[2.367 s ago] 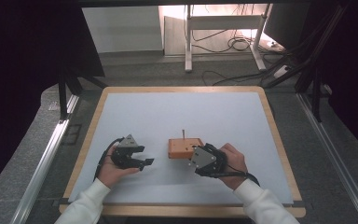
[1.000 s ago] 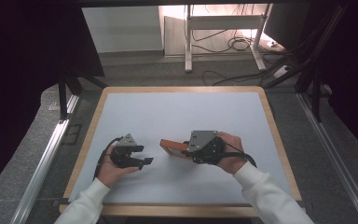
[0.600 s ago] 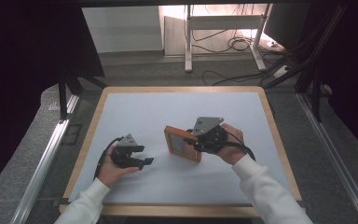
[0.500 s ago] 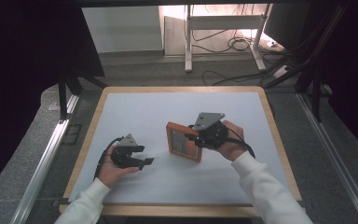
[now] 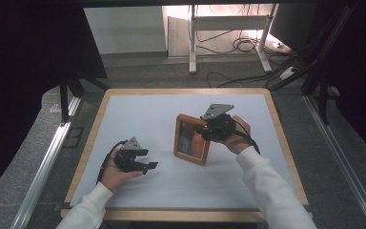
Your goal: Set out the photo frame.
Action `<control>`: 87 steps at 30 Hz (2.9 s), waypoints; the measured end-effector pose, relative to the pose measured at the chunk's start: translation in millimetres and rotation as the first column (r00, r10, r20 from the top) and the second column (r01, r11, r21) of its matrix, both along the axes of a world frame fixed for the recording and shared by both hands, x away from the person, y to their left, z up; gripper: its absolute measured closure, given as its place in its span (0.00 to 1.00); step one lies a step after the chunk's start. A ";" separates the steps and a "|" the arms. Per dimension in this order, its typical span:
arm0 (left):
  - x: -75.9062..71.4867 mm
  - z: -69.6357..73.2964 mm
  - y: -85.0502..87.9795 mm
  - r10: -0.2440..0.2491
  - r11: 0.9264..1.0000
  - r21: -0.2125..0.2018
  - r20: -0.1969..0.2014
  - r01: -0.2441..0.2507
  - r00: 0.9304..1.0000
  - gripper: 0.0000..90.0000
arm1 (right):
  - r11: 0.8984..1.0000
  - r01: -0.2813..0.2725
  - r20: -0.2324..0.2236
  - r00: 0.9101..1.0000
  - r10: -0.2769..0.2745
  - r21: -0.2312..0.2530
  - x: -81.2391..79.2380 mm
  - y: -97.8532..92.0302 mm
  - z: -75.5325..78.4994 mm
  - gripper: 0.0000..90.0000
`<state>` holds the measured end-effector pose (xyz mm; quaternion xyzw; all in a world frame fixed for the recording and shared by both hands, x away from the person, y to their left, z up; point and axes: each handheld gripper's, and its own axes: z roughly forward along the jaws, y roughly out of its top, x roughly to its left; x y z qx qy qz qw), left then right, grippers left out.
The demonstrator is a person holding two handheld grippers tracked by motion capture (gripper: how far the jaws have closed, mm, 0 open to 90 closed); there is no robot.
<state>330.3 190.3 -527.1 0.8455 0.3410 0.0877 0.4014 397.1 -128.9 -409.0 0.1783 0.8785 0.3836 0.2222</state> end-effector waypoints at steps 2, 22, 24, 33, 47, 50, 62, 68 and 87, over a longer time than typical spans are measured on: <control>0.2 0.0 0.3 0.001 1.000 0.000 -0.001 -0.001 1.000 0.33 | 1.000 0.010 -0.004 1.000 -0.010 0.000 4.1 -1.0 -1.7 0.54; 6.2 -0.8 -6.3 0.044 0.999 0.001 0.013 -0.044 0.999 0.34 | 0.964 0.145 -0.047 0.989 -0.138 0.221 -26.5 -51.6 -3.7 0.30; 9.7 -0.5 -10.6 0.040 0.999 0.006 0.007 -0.040 0.999 0.34 | 0.951 0.168 -0.079 0.985 -0.153 0.258 -35.5 -64.5 -9.7 0.30; 27.2 4.4 -27.4 0.033 0.999 -0.008 0.006 -0.033 0.999 0.44 | 0.935 0.209 -0.138 0.975 -0.175 0.285 -70.7 -99.7 -40.5 0.30; 67.8 -0.8 -70.2 -0.017 1.000 0.014 -0.009 0.017 1.000 1.00 | 0.940 0.256 -0.159 0.962 -0.223 0.228 -83.1 -115.8 -68.7 0.29; 67.1 -2.3 -72.4 -0.025 0.999 0.046 -0.003 0.025 1.000 1.00 | 0.940 0.253 -0.158 0.962 -0.221 0.228 -83.5 -116.5 -69.3 0.29; 62.0 -1.2 -71.8 -0.040 0.998 0.052 -0.003 0.040 0.999 1.00 | 0.943 0.238 -0.142 0.967 -0.210 0.230 -85.3 -115.9 -68.6 0.29; 58.1 -0.7 -73.8 -0.046 0.998 0.048 -0.004 0.046 0.999 1.00 | 0.946 0.234 -0.137 0.969 -0.207 0.225 -85.2 -115.7 -69.3 0.29; 49.0 -0.6 -77.9 -0.080 0.995 0.057 -0.015 0.081 0.997 1.00 | 0.948 0.237 -0.144 0.967 -0.210 0.214 -83.8 -116.5 -72.2 0.29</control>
